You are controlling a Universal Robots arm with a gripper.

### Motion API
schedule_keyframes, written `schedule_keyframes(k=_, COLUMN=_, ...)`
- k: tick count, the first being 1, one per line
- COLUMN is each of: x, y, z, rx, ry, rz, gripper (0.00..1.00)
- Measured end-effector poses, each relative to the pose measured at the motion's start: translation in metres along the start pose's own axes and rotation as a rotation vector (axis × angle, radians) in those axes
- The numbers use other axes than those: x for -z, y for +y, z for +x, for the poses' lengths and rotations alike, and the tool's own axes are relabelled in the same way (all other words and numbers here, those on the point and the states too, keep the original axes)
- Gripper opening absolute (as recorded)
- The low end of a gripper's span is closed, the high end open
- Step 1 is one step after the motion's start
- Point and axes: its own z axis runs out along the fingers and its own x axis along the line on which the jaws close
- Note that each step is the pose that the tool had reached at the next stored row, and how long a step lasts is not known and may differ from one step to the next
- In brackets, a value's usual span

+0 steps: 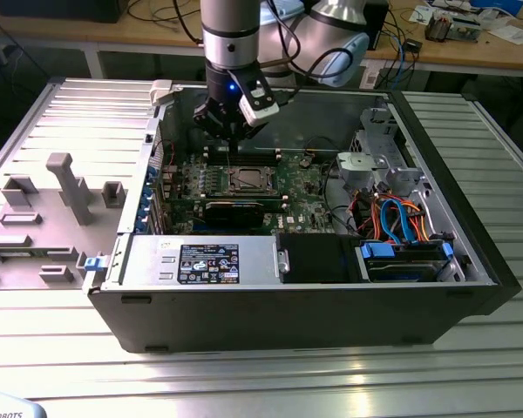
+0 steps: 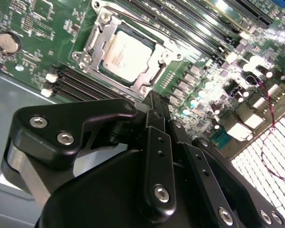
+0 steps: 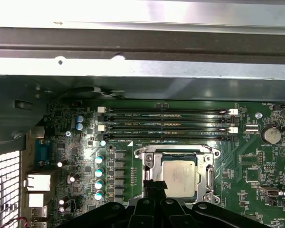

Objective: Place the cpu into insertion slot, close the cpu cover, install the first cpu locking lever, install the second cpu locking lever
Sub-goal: 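Install the first cpu locking lever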

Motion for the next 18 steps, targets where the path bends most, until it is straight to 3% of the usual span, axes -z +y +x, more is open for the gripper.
schedule_keyframes(k=5, x=0.0003, y=0.0002, z=0.0128, rx=0.0, ry=0.0, rz=-0.0016, gripper=0.11)
schedule_keyframes(k=7, x=0.0004, y=0.0009, z=0.0217, rx=0.0, ry=0.0, rz=-0.0033, gripper=0.11)
schedule_keyframes(k=15, x=-0.0022, y=0.0214, z=0.0228, rx=0.0, ry=-0.0001, rz=-0.0043, gripper=0.11)
schedule_keyframes(k=18, x=-0.003, y=0.0242, z=0.0222, rx=0.0, ry=0.0, rz=-0.0043, gripper=0.11)
